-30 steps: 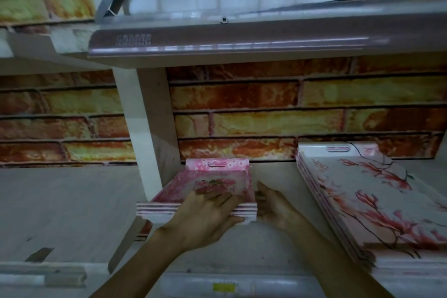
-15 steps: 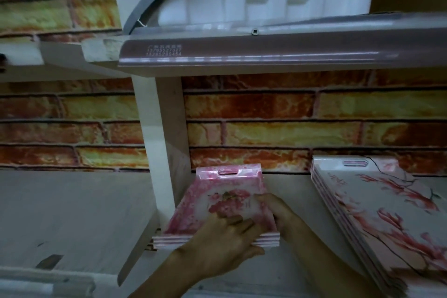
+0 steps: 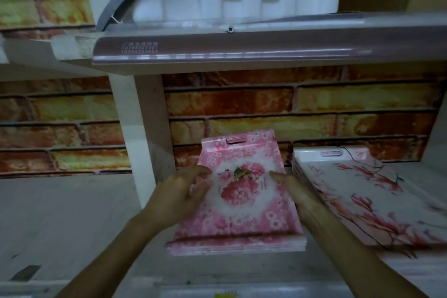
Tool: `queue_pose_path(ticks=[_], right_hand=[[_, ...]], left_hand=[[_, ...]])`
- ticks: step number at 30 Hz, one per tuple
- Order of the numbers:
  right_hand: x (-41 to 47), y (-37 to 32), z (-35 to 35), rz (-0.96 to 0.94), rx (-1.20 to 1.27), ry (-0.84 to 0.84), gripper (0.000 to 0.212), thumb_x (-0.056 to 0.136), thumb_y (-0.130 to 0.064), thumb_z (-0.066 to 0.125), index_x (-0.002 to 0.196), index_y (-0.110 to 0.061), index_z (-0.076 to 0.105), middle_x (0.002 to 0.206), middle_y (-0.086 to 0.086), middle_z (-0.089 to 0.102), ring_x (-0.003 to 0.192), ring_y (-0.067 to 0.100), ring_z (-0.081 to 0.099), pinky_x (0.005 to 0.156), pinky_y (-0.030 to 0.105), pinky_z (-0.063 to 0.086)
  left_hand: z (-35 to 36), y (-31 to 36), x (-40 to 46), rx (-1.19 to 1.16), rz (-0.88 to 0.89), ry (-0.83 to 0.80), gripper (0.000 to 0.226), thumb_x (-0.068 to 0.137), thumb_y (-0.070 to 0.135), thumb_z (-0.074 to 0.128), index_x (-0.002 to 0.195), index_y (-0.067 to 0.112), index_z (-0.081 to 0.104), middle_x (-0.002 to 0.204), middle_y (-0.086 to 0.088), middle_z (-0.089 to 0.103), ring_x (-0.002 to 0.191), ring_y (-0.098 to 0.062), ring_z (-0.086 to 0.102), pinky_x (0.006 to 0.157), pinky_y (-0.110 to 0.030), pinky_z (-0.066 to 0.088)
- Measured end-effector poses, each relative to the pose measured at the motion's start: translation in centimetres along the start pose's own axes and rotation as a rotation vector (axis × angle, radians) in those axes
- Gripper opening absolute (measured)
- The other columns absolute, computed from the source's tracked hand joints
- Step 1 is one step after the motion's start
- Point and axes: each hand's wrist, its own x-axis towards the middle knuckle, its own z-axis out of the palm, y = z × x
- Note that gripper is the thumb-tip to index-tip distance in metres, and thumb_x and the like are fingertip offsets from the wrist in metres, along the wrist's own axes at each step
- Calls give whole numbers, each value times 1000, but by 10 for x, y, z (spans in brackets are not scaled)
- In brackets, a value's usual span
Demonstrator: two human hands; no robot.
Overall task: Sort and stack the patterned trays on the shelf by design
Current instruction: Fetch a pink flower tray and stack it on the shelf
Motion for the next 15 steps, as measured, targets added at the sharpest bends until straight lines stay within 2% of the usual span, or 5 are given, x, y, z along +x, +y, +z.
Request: queue_pose_path(ticks=[4,7,9,12,15], right_hand=[[-19,-14,-18,-90,-21,72,12,93,-12,59,98,-10,69,69,2,76,59,15,73,43,19,52],[-30,-20,-31,-102,-57,113,18,90,-13,63,105,-6,70,76,5,77,63,18,74,46,20,53],[-37,-24,-43,-126,-87,137,18,90,-14,64,105,-5,71,77,4,76,62,16,73,48,19,54],[-43,-32,-64,-133,-120,163,19,90,-17,64,104,-6,71,87,7,76,68,17,73,51,21,56],[-46,-46,-93,-127,-147,179,20,91,-17,63,104,-6,71,92,11,75,67,19,73,50,21,55]], left_hand=[[15,-17,22,-292,-299,-88,28,97,27,51,124,30,44,88,6,56,76,-14,61,64,-19,46],[41,-8,25,-670,-514,-185,32,95,42,51,123,27,54,100,-5,70,85,-28,71,74,-37,59],[59,10,24,-859,-546,-167,29,93,47,53,114,30,61,105,-3,73,93,-26,72,81,-41,59],[82,39,31,-890,-521,-68,37,93,44,56,124,24,58,113,0,71,91,-6,71,76,-22,58],[93,70,46,-875,-523,15,20,97,20,56,114,28,61,102,9,69,70,12,66,57,-4,48]])
